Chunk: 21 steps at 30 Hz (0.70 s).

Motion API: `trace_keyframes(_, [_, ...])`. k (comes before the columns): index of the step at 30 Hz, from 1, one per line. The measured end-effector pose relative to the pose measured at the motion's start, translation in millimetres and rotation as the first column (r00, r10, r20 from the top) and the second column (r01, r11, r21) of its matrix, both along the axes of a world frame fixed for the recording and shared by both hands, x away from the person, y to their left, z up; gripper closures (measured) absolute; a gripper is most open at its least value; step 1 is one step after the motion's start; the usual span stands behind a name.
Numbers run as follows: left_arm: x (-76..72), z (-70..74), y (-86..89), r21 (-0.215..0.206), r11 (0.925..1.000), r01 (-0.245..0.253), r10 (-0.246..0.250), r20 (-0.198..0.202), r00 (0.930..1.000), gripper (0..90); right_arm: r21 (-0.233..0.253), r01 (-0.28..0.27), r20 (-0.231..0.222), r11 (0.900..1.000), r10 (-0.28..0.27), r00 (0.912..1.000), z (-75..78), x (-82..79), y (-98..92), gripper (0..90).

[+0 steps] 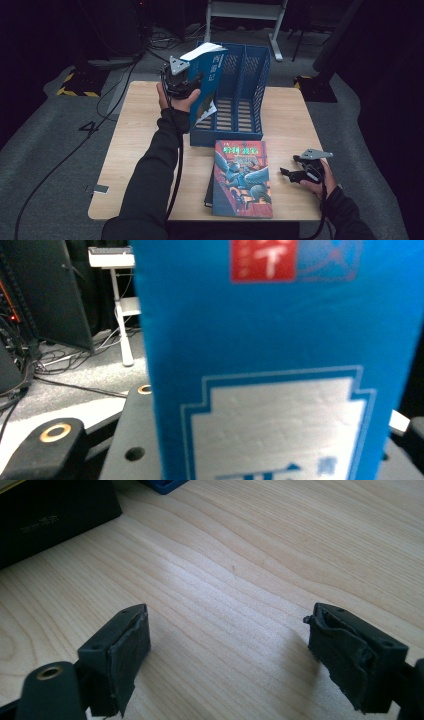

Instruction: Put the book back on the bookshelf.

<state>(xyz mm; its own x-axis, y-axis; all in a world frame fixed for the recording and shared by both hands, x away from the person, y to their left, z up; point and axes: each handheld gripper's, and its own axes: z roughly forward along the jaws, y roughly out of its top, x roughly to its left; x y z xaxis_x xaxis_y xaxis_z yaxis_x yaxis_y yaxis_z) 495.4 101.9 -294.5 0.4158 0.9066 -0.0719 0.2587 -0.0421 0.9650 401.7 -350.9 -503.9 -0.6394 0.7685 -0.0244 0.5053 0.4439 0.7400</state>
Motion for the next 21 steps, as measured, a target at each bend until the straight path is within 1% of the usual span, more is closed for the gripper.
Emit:
trace_keyframes(2, [2.2,-0.5,0.6,0.001,1.0000,0.002,-0.002,0.001,1.0000,61.1,0.001,0.002,0.002,1.000,-0.002,1.0000,-0.1,-0.2,0.3,17.4])
trace_keyframes(3, [3.4,-1.5,0.9,0.004,0.9999,-0.009,0.009,0.002,1.0000,61.0,0.001,0.001,0.002,1.000,-0.001,1.0000,-0.1,-0.3,0.2,17.4])
trace_keyframes(6, [4.1,-2.4,2.2,0.001,0.9999,-0.014,0.014,-0.002,0.9999,61.0,0.001,0.000,0.000,1.000,0.000,1.0000,-0.1,-0.1,0.0,17.4])
trace_keyframes(10, [7.6,-4.3,6.7,-0.036,0.9978,-0.056,0.056,-0.001,0.9984,61.1,0.002,0.002,0.002,1.000,-0.002,1.0000,-0.1,-0.3,0.3,17.4])
trace_keyframes(13, [10.2,-5.8,8.3,-0.047,0.9974,-0.055,0.055,-0.007,0.9985,61.1,0.002,0.002,0.001,1.000,-0.002,1.0000,-0.1,-0.3,0.3,17.5])
trace_keyframes(14, [11.6,-6.8,7.8,-0.044,0.9977,-0.052,0.051,-0.008,0.9986,61.1,0.001,0.000,0.000,1.000,0.000,1.0000,-0.1,-0.1,0.1,17.4])
trace_keyframes(17, [14.4,-8.5,1.7,-0.027,0.9976,-0.063,0.063,-0.013,0.9980,61.0,0.002,0.000,-0.002,1.000,0.000,1.0000,-0.1,0.1,0.0,17.5])
trace_keyframes(19, [16.5,-9.7,-2.9,-0.021,0.9977,-0.065,0.064,-0.009,0.9979,61.0,0.002,0.000,-0.001,1.000,0.000,1.0000,-0.1,0.1,0.1,17.4])
trace_keyframes(21, [18.7,-10.0,-8.6,-0.003,0.9976,-0.069,0.069,-0.014,0.9975,61.1,0.001,0.000,-0.002,1.000,0.000,1.0000,0.0,-0.1,0.1,17.4])
